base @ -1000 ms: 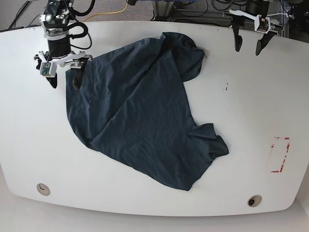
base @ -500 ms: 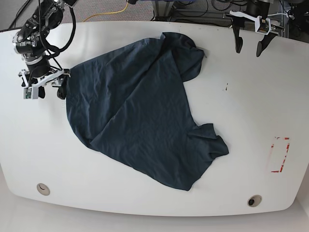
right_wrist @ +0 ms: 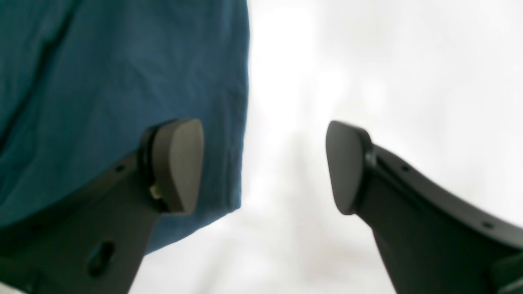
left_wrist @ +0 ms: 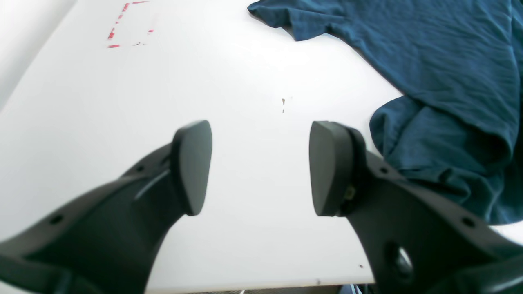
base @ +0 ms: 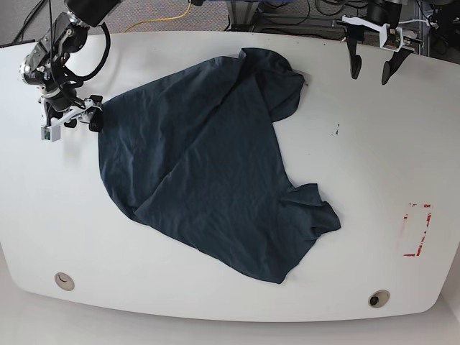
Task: Layout the t-shirt on the table in an organized manner, then fold the t-shirt properly
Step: 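Move the right gripper down to the edge of the navy t-shirt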
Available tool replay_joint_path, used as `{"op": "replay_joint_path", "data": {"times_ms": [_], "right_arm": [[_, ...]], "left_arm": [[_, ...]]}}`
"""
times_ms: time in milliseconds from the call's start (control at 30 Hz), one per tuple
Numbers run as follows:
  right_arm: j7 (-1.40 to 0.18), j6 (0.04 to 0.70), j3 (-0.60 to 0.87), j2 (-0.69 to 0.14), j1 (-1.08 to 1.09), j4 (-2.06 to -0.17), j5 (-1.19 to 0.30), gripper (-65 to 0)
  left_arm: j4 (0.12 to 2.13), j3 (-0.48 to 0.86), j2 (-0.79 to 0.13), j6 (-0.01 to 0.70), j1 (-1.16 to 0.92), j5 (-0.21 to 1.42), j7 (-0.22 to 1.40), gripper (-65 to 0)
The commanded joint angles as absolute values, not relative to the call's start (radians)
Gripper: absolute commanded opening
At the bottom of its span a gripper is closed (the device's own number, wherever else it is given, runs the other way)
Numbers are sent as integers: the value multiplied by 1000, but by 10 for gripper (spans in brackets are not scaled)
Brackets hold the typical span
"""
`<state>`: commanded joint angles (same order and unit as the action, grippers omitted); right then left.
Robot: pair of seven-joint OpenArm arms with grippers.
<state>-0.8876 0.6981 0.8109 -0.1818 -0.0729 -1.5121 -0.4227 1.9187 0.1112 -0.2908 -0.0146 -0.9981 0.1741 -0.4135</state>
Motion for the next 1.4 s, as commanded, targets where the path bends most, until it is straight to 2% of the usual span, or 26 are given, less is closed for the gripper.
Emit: {"op": "replay_joint_path", "data": {"times_ms": [467, 767, 967, 1200, 1400], "right_arm": [[-888, 698, 760, -156, -74, -1509, -426, -206], [-885, 698, 757, -153, -53, -1395, -427, -206], [-885, 698, 753, -150, -53, -1399, -429, -209], [-889, 698, 714, -150, -56, -1399, -429, -327], [-889, 698, 705, -150, -71, -1399, -429, -338]], "left_arm": [[1917, 111, -291, -15, -997, 174, -412, -296], [1917, 111, -292, -15, -997, 174, -412, -296], [1917, 111, -292, -15, -993, 174, -412, -296], [1917, 108, -292, -15, -975, 174, -412, -296], [1917, 108, -292, -15, -975, 174, -412, -296]]}}
